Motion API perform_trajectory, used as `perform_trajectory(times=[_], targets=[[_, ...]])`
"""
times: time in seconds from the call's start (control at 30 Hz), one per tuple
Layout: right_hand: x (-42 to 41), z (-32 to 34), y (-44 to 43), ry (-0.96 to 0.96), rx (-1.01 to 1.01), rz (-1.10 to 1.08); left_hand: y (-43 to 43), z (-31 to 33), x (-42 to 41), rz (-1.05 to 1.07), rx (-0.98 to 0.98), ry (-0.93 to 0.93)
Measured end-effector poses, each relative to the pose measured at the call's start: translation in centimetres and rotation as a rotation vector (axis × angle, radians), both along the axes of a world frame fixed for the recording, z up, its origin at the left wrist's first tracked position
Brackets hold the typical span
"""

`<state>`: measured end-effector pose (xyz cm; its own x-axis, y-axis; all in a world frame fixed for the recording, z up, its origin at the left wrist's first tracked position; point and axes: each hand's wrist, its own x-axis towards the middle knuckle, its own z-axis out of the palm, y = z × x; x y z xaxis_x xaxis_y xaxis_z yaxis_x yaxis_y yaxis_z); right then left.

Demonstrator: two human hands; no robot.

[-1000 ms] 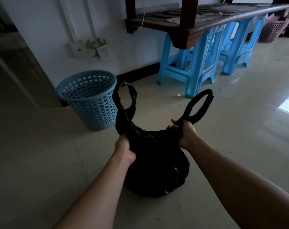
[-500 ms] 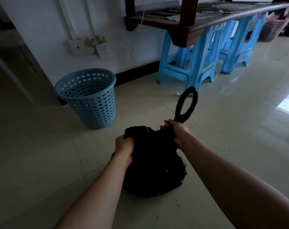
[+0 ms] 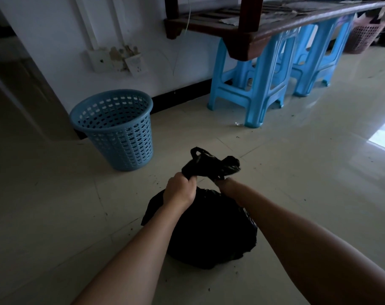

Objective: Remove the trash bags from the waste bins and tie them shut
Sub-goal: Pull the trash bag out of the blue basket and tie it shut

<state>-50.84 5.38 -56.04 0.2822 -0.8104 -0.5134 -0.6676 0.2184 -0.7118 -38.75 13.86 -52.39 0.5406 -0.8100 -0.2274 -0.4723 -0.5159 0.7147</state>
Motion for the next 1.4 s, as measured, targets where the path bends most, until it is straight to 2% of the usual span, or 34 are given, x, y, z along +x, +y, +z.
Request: perform_trajectory(times=[0.1, 0.17, 0.27, 0.37, 0.43, 0.57, 0.63, 0.7, 0.8, 0.83, 0.93, 1.03, 1.13, 1.2, 1.23, 1.3, 1.37, 1.4], targets=[[-0.5, 0.1, 0.7, -0.005, 0.073, 0.114, 0.3, -0.1, -0.3, -0.204, 0.108, -0.373], [-0.8, 0.1, 1.0, -0.022, 0.146, 0.192, 0.5, -0.2, -0.2, -0.273, 0.188, -0.509], [-1.3, 0.8, 0.5, -0.218, 0.380, 0.153, 0.6, -0.7, 0.4, -0.332, 0.305, -0.603], [-1.9, 1.7, -0.2, -0.390, 0.566, 0.249, 0.6, -1.2, 0.7, -0.386, 0.328, -0.653], [-1.6, 2.1, -0.4, -0.433, 0.593, 0.209, 0.6, -1.5, 0.5, -0.412, 0.318, -0.635], [-0.3, 1.7, -0.5, -0.469, 0.462, -0.149, 0.9, -1.9, -0.5, -0.524, 0.273, -0.645], [-0.1, 1.2, -0.8, -0.525, 0.422, -0.333, 1.1, -2.2, -0.4, -0.506, 0.261, -0.524], [-0.3, 1.2, -1.1, -0.640, 0.517, -0.397, 1.0, -2.6, 0.2, -0.375, 0.230, -0.235], [-0.9, 1.7, -1.6, -0.791, 0.649, -0.294, 0.4, -2.5, 1.5, -0.066, 0.114, 0.465], [-1.1, 1.9, -1.7, -0.809, 0.659, -0.237, 0.3, -2.4, 2.0, -0.009, 0.096, 0.635], [-1.2, 3.0, -1.2, -0.771, 0.651, -0.039, 0.2, -2.5, 3.4, 0.120, 0.127, 0.931], [-0.6, 3.5, -0.4, -0.508, 0.484, 0.076, 0.4, -2.4, 4.0, 0.234, 0.167, 1.000], [0.0, 3.6, 0.0, -0.250, 0.288, 0.196, 0.8, -1.3, 4.2, 0.244, 0.103, 1.071], [0.2, 3.3, 0.0, -0.091, 0.169, 0.289, 1.1, -0.9, 4.0, 0.146, 0.096, 1.069], [0.3, 3.0, 0.1, -0.031, 0.105, 0.317, 1.1, -0.8, 4.0, 0.076, 0.096, 1.041], [0.6, 2.5, -0.1, 0.042, -0.031, 0.325, 0.6, -1.3, 4.0, 0.119, 0.139, 1.052], [0.6, 2.3, -0.5, 0.092, -0.182, 0.292, 0.4, -1.5, 3.9, 0.148, 0.150, 0.944], [0.6, 2.3, -0.6, 0.124, -0.256, 0.269, 0.3, -1.7, 3.9, 0.119, 0.160, 0.959]])
